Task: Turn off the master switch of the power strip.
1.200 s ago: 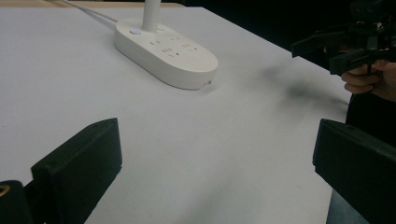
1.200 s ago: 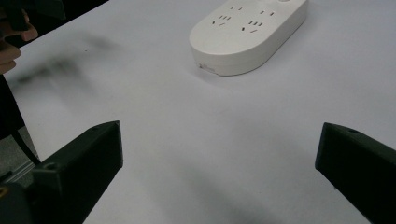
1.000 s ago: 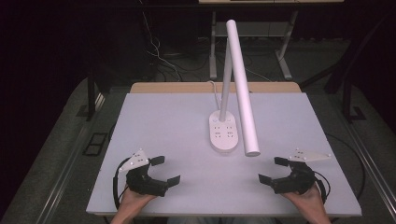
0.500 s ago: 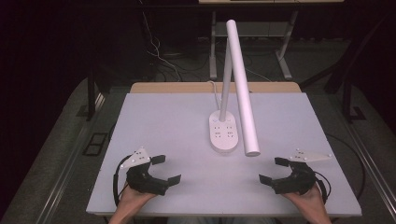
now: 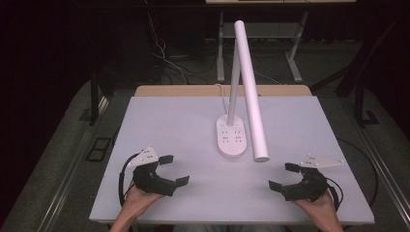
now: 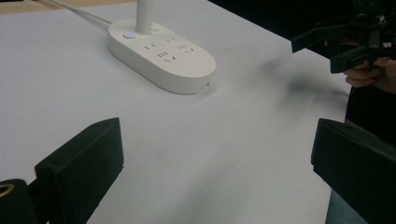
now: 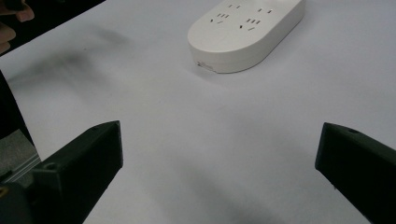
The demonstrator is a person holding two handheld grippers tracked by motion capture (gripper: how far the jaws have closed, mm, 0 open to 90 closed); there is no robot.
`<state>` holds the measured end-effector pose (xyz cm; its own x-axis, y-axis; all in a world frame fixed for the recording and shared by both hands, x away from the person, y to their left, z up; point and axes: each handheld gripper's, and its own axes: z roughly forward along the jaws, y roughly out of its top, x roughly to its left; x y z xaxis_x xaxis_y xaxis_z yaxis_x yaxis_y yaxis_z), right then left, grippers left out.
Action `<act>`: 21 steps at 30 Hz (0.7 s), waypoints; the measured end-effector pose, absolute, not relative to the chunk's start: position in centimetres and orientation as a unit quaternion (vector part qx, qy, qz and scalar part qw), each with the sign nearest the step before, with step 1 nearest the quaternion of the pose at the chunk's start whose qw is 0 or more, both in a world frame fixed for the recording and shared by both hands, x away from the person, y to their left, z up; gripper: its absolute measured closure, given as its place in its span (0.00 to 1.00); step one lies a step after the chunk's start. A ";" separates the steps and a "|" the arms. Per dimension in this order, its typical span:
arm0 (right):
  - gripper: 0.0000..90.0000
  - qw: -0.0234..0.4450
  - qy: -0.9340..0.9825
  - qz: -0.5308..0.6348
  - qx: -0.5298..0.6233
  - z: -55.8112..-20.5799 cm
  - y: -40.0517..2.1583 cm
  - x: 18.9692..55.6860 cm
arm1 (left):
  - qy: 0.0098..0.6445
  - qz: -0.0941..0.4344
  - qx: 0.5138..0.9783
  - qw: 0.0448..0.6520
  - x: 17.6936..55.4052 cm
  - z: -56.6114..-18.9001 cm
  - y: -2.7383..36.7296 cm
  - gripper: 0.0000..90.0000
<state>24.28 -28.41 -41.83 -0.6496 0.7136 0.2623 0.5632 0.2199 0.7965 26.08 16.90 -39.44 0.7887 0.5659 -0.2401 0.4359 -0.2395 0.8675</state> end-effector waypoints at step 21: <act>0.00 0.074 0.778 0.471 0.410 -41.9 -28.4 24.3 | 0.302 0.061 0.807 0.504 28.4 -37.8 15.8 0.04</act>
